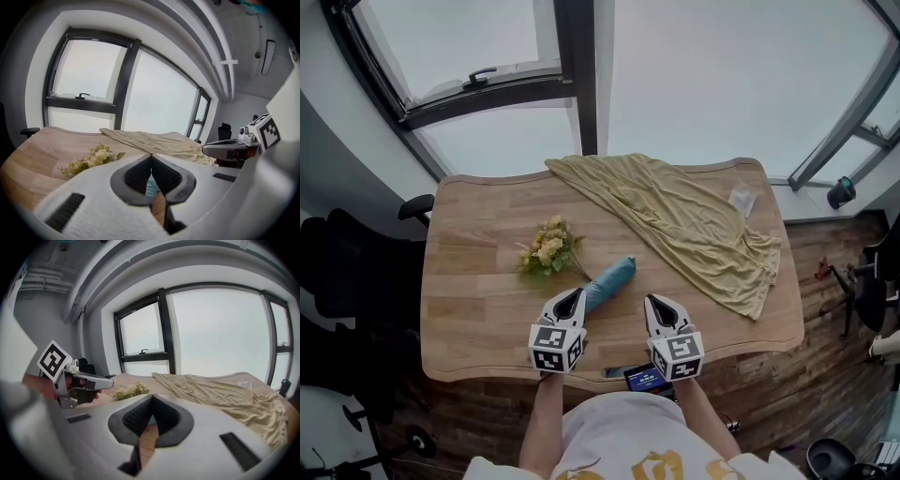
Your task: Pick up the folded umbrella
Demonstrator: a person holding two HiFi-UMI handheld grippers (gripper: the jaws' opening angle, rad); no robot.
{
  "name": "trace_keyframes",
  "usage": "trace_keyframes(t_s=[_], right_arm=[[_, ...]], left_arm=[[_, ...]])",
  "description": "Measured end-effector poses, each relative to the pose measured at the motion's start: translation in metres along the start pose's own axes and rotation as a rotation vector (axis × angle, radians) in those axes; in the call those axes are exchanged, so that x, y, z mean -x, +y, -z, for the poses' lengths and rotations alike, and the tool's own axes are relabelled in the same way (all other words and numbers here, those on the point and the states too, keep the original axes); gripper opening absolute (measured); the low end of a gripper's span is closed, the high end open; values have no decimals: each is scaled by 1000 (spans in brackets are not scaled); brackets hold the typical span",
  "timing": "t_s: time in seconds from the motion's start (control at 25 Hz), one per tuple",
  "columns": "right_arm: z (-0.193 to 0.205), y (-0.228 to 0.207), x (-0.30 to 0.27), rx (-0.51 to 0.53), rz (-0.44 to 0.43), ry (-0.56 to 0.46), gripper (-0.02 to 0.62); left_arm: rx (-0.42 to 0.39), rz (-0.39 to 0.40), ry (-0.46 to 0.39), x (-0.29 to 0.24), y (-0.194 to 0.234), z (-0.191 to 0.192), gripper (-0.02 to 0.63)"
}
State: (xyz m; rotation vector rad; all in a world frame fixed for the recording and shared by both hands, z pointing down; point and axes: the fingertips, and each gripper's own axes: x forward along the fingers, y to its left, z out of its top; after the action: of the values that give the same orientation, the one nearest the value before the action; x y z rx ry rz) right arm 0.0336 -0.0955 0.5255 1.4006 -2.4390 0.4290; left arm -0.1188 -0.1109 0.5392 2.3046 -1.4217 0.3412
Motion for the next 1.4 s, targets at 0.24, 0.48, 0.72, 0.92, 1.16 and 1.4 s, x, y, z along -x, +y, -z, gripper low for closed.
trace_keyframes(t_s=[0.24,0.48,0.72,0.92,1.16,1.4], right_arm=[[18,1,-16,-27,-46,43,11],[36,-7,-29,-50,-58,92,11],[53,-18,-46,-79,-60,140,11],[67,-19,-57,-103,-66,181,11],[74,-24,-69,-134,-66,203,11],[81,-29,-77,-159,-70,223,11]], left_arm=[[19,11,84,-15,8,20,21],[31,27,138,-36,10,33,21],[22,53,209,-48,15,48,30],[39,81,271,-58,22,62,112],[-7,112,348,-73,25,74,172],[-97,155,451,-84,23,88,244]])
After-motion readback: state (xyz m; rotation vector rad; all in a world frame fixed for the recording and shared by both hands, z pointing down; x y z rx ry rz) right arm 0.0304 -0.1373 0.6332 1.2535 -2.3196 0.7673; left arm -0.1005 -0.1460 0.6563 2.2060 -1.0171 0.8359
